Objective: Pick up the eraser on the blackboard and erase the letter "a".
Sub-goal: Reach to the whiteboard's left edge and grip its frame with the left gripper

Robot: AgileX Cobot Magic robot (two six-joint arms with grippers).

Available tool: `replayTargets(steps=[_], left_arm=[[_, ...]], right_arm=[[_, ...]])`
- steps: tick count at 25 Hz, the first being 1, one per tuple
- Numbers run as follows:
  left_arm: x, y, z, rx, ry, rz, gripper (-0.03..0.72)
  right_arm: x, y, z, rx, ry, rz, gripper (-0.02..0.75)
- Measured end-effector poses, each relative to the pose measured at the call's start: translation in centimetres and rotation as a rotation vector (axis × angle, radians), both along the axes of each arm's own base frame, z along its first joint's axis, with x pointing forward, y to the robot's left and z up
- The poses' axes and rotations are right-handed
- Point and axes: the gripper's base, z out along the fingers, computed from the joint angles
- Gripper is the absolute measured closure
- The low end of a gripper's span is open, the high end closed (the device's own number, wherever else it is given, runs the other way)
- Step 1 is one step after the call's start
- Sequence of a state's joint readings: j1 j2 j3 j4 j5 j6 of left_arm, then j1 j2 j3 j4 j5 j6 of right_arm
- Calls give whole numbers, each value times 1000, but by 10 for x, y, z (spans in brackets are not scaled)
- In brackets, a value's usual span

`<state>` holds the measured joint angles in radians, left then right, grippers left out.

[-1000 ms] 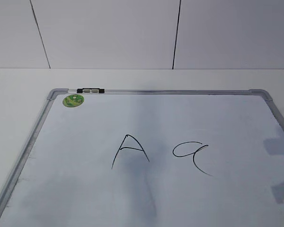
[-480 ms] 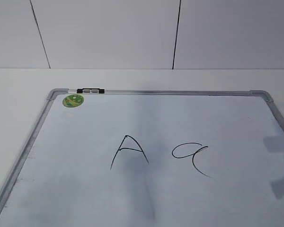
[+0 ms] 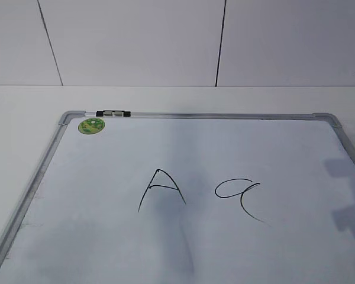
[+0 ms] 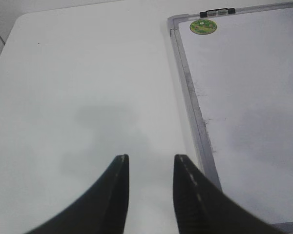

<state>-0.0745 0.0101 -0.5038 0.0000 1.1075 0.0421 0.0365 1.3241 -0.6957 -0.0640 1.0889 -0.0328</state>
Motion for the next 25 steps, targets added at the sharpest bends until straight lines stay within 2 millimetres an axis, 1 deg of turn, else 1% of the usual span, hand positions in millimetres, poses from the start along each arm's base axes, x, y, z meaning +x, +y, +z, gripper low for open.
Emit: replayTargets(steps=[3,6,9,13,17,20,24,25], left_arm=[[1,0,0,0,3,0,437],[4,-1,8,-4,11,-3,403],[19,-3,17,-6,87,-8,372],[49,-14,30,-99,225,-57,363],[90,-26,40,-202,366,-89,361],[124,-31,39,-234,481,-85,361],[169,-35,28,-237,616,-72,361],[179,-36,23,-234,654,-68,361]], right_arm=[[1,1,4,9,3,-7,187],[2,2,5,20,5,-13,187],[2,5,5,49,6,-30,187],[3,7,5,78,-6,-46,187],[4,8,5,84,-15,-49,187],[4,9,5,92,-21,-53,187],[5,9,5,99,-29,-57,187],[5,9,5,99,-30,-57,187]])
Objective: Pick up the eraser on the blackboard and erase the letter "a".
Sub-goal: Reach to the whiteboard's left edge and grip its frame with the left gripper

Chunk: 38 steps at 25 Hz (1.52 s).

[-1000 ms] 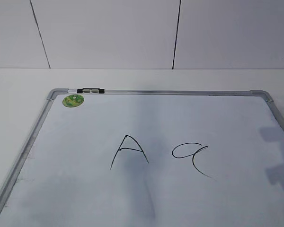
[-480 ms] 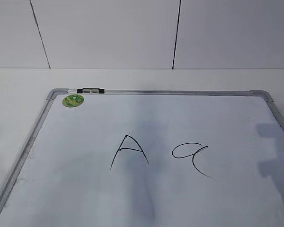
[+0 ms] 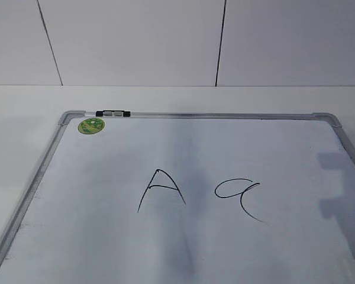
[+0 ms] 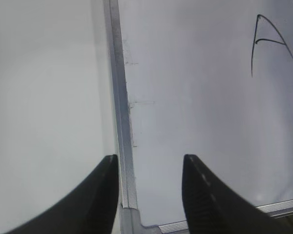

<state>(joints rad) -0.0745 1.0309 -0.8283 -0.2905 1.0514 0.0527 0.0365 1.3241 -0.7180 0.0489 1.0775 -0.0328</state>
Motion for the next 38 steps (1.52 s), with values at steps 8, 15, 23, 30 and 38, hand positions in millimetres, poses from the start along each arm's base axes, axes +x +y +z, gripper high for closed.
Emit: replayTargets(steps=[8,15,23,30,38], left_arm=[[65,-4,-38,27,132,-29,360],[99,-5,-76,62,166,-77,361],[118,-12,-115,9,223,-99,367],[127,-12,-128,18,201,-95,384],[136,-13,-132,21,196,-107,386]], right_arm=[[0,0,0,0,-4,0,188],[0,0,0,0,-4,0,188],[1,0,0,1,-6,-1,188],[1,0,0,2,-6,-1,188],[1,0,0,2,-8,-3,188]])
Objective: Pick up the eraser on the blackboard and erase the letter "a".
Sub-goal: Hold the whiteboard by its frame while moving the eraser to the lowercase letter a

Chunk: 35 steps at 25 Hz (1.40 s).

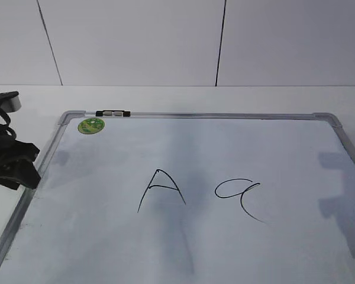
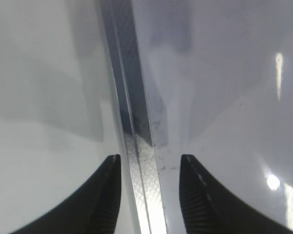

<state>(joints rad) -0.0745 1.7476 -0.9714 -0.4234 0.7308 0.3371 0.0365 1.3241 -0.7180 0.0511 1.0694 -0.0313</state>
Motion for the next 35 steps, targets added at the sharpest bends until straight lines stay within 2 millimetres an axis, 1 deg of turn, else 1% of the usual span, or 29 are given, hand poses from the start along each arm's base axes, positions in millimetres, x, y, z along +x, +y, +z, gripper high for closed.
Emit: replayTargets(steps=[4,7,9,13,21,35], left_arm=[[8,-1,3,-5,-4,-4,386],[12,-2,-2,-11,25,-11,388],[11,-3,-4,-16,45,-13,388],[12,-2,-3,-18,49,-18,388],[13,9,-1,-71,54,-12,390],[14,12,-2,-98,47,-22,390]], right_arm=[[0,0,0,1,0,0,188],[0,0,0,1,0,0,188],[0,0,0,1,0,0,188],[0,0,0,2,0,-1,188],[0,1,0,7,2,-4,188],[0,1,0,8,2,-5,188]])
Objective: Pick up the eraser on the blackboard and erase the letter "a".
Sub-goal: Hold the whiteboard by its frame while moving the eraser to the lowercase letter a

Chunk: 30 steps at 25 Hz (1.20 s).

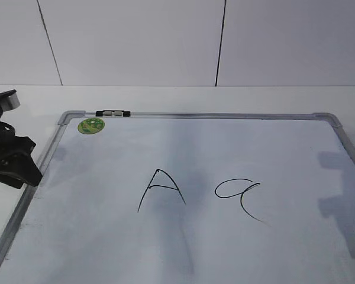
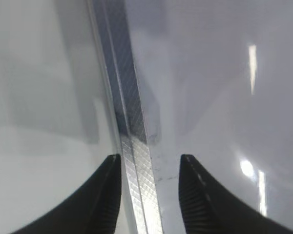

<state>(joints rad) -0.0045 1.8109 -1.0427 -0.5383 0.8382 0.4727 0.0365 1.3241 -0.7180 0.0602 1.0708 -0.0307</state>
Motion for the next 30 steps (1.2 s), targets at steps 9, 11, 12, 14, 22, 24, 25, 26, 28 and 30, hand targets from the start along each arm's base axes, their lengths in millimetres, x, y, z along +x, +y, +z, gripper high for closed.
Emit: replayTargets(steps=[9,11,12,14,22,24,25,26,28,30], left_arm=[[2,-1,-18,-12,58,-7,391],[2,-1,-20,-13,61,-8,395],[2,-1,-20,-13,61,-8,405],[2,-1,-20,-13,62,-10,444],[2,0,-20,-7,59,-11,596],[3,0,-20,-13,61,-1,629],[3,-1,-20,-18,63,6,638],[3,-1,-20,-19,64,10,641],[3,-1,-20,-21,65,15,643],[3,-1,-20,-22,65,16,644]], right_arm=[[0,0,0,4,0,-2,188],[0,0,0,4,0,-2,188],[0,0,0,4,0,-2,188],[0,0,0,4,0,-2,188],[0,1,0,6,0,-5,188],[0,1,0,6,2,-5,188],[0,1,0,6,2,-5,188],[0,1,0,6,2,-5,188],[0,1,0,10,3,-7,188],[0,2,0,19,3,-12,188]])
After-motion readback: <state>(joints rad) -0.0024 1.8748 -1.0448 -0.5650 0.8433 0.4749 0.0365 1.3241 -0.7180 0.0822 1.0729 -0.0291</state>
